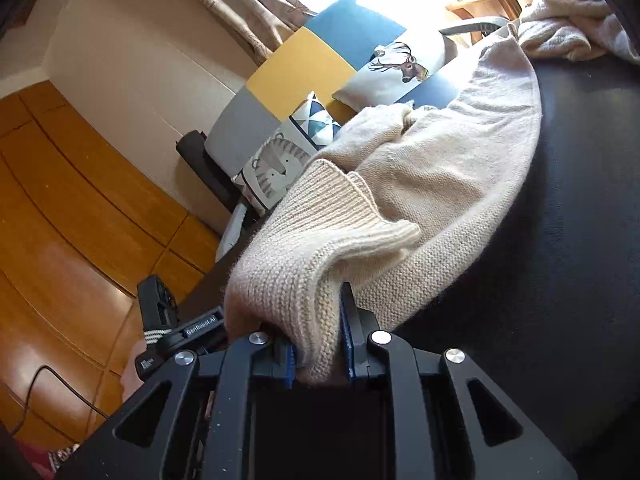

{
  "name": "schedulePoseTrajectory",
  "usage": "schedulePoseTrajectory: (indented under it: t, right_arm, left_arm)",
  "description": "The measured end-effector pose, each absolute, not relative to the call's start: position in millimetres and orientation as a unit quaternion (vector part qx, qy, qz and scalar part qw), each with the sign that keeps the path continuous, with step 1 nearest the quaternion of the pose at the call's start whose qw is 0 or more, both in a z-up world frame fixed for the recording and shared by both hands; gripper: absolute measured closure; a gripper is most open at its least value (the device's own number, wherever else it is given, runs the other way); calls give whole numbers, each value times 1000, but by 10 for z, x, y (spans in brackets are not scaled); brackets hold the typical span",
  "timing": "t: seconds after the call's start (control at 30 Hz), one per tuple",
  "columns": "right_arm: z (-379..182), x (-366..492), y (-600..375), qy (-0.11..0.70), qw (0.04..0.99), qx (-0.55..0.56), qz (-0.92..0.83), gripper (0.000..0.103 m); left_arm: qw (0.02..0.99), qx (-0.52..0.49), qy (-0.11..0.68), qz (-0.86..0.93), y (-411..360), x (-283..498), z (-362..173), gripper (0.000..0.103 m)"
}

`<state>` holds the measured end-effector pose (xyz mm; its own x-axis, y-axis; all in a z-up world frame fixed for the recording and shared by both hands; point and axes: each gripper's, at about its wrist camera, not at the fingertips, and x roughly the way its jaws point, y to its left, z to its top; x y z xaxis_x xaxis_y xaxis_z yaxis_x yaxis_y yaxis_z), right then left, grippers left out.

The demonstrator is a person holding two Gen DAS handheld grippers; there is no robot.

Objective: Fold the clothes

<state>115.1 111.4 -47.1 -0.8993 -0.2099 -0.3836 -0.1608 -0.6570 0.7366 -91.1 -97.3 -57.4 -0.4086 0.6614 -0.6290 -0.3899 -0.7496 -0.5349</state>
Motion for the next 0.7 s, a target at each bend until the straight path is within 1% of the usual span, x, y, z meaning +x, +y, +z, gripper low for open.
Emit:
schedulePoseTrajectory:
  t: [0.1, 0.17, 0.4, 0.5, 0.7]
  right_arm:
    - [-399, 1154, 1227, -449, 24, 195, -872, 85]
    - [-323, 1165, 1296, -466, 33, 180, -866, 85]
    - [-159, 1177, 1560, -556, 95, 105, -819, 84]
    - [16, 1172, 1612, -559, 116, 82, -817, 84]
    - [489, 1126, 1651, -540, 159, 54, -825, 84]
  left_arm:
    - [342, -422, -192, 818, -1023, -813, -422, 92]
    - [358, -399, -205, 819, -1034, -751, -254, 92]
    - [414, -335, -208, 821, -949, -599, 385, 93]
    - [431, -318, -214, 817, -919, -583, 609, 93]
    - [459, -270, -238, 812, -995, -495, 1065, 93]
